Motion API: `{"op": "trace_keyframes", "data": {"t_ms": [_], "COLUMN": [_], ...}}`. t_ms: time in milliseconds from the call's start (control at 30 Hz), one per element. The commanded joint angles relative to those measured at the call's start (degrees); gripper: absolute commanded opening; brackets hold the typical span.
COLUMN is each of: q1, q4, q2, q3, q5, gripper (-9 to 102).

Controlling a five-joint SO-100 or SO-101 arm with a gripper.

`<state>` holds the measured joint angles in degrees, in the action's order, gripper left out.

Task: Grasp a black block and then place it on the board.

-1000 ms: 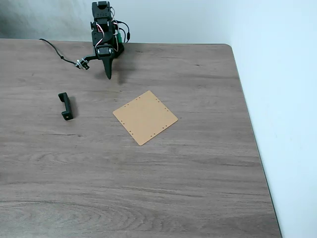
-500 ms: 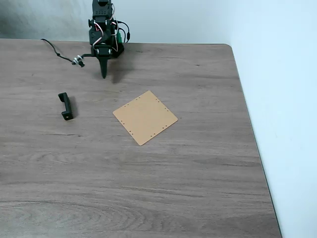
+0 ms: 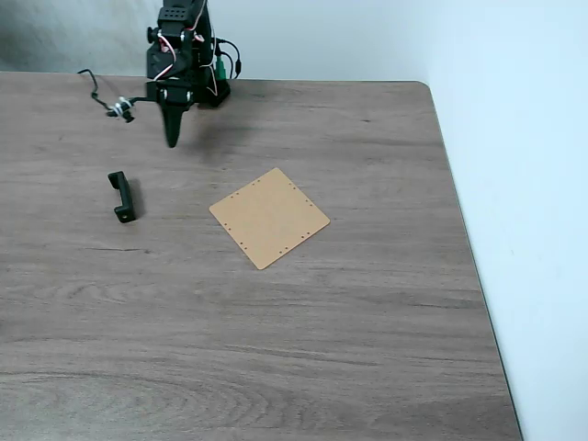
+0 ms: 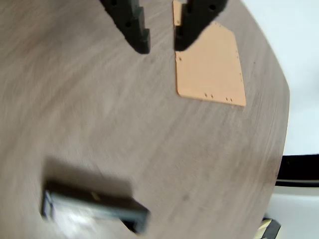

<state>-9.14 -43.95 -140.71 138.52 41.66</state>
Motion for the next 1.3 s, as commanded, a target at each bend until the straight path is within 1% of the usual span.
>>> {"op": "trace_keyframes", "data": {"t_ms": [0,333,567,833,1033,1267], "q1": [-1.23,-5.19,-9.32,-11.51,-12.92,-15.21], "q4": [1.76,2.29,0.97,-3.96,-4.13,-6.86], "q2": [3.34,13.8,21.62,28.74,33.31,37.18], "q3": [-5.89,-13.18,-18.37,-25.75,-29.27,-33.05], "q5": [7.56,34.89,51.15,66.09,72.69,80.51], "gripper": [9,15,18,20,20,21]}}
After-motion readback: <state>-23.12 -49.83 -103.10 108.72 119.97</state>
